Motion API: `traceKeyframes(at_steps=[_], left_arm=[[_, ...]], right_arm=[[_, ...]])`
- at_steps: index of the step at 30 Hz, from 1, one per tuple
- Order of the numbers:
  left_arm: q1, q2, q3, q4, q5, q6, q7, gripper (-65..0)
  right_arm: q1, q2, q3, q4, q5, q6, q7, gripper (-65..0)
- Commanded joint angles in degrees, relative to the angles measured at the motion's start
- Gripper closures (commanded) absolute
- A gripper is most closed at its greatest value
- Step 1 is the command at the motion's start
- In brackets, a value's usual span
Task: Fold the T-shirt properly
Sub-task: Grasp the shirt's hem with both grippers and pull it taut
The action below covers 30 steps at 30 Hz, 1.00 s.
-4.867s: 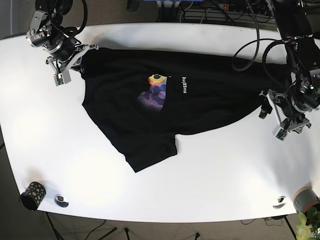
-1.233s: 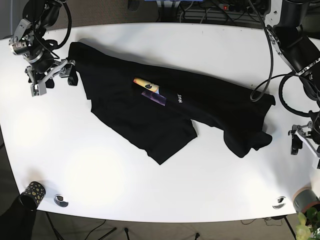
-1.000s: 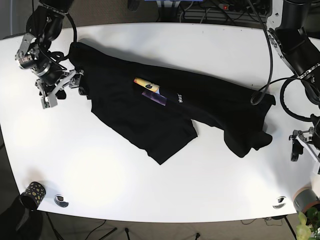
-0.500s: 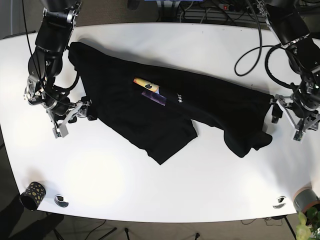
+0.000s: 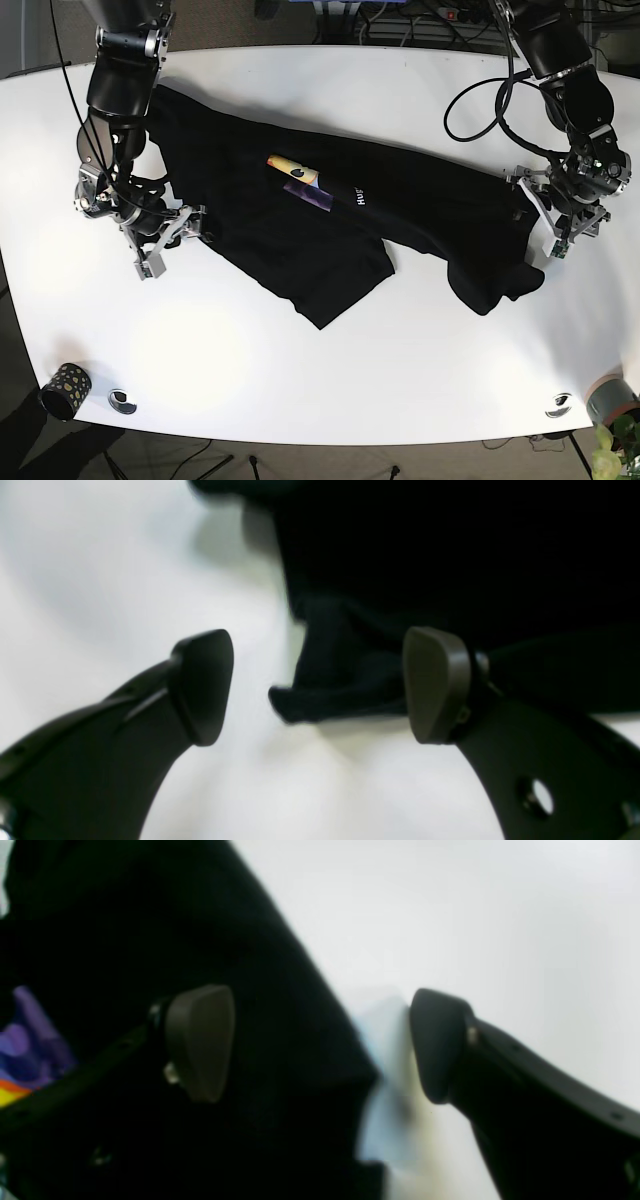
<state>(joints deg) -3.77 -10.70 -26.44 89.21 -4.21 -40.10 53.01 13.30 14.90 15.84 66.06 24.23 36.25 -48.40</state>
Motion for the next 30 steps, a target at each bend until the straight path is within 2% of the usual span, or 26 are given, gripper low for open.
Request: traceKeyframes(at_steps=[1, 4, 7, 10, 16, 22, 30], left_arm=[[-0.93, -0.77, -0.25, -1.52, -0.06, 0.1, -1.89, -48.5], [-0.05, -0.77, -0.25, -2.84, 0.82, 0.1, -2.24, -48.5], [0.74, -1.21, -0.25, -2.92, 1.26, 0.1, -2.24, -48.5], [2.41, -2.53, -0.25, -2.92, 1.09, 0.1, -2.24, -48.5], [6.36, -3.06, -0.42, -2.75, 1.09, 0.1, -2.16, -48.5], [11.2, -4.38, -1.48, -0.55, 0.91, 0.1, -2.07, -48.5], [17.0, -4.38, -4.55, 6.48, 0.91, 0.1, -1.98, -48.5]], right_arm=[[0.63, -0.52, 0.03, 0.53, 0.08, 0.19, -0.7, -52.5], [-0.07, -0.87, -0.23, 0.62, 0.08, 0.1, -0.52, -52.3], [-0.25, -2.54, -0.32, 0.62, -0.01, 0.1, -0.61, -50.6], [-0.25, -3.6, -0.32, 0.62, -0.18, 0.01, -0.61, -42.6], [-0.25, -5.53, -0.32, 0.71, -4.93, 0.37, -0.61, -20.8], [-0.25, -5.36, -0.32, 0.88, -4.93, 0.37, -0.61, -1.4], [-3.59, -4.04, 0.12, 9.59, -4.32, 0.37, -0.61, 0.0]])
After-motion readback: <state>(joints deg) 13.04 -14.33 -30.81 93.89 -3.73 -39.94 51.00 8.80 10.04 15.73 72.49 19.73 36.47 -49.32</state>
